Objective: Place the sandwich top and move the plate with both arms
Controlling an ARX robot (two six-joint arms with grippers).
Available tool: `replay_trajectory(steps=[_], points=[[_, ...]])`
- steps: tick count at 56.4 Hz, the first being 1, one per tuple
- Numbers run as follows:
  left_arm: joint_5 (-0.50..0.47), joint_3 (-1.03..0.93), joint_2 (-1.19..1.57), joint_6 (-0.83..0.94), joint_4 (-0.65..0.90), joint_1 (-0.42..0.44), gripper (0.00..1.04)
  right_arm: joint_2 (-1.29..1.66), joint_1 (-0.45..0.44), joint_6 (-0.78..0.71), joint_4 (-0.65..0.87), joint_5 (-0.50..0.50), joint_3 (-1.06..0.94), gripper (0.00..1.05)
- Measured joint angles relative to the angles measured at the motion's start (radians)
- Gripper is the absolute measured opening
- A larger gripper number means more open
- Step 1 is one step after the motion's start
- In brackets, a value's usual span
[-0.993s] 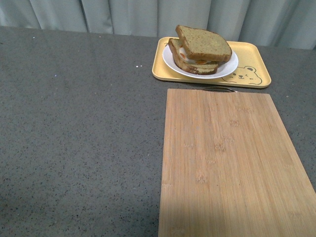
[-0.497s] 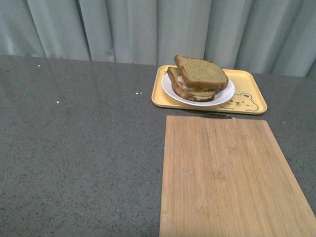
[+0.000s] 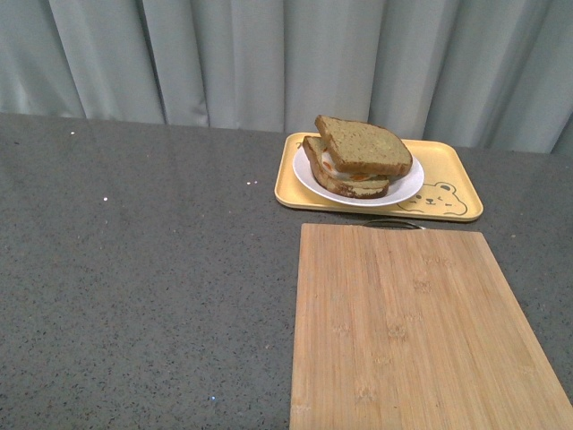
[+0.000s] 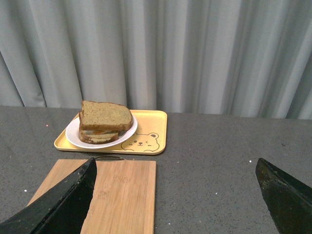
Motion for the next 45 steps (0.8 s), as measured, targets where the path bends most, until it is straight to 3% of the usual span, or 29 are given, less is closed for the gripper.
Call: replay_trajectory(steps=[5,12,23,32,39,45], points=[[0.000,0.000,-0.136,0.000,-0.166,0.000,0.04,0.000,0.000,0.000,0.000,0.000,0.000,0.95],[0.000,0.000,-0.171,0.000,-0.178,0.000,0.04,0.000,0.000,0.000,0.000,0.000,0.000,0.95],[0.000,0.000,-0.172,0.000,-0.178,0.000,0.46,0.000,0.000,0.000,0.000,0.000,0.000,0.95],[0.000,0.000,-0.173,0.000,-0.178,0.000,0.71,0.000,0.000,0.000,0.000,0.000,0.000,0.95],[0.000,0.000,-0.173,0.000,-0.178,0.000,0.98,0.000,0.000,0.000,0.000,0.000,0.000,0.95],[0.000,0.000,-0.173,0.000,-0.178,0.000,0.98,0.000,0.000,0.000,0.000,0.000,0.000,0.95]])
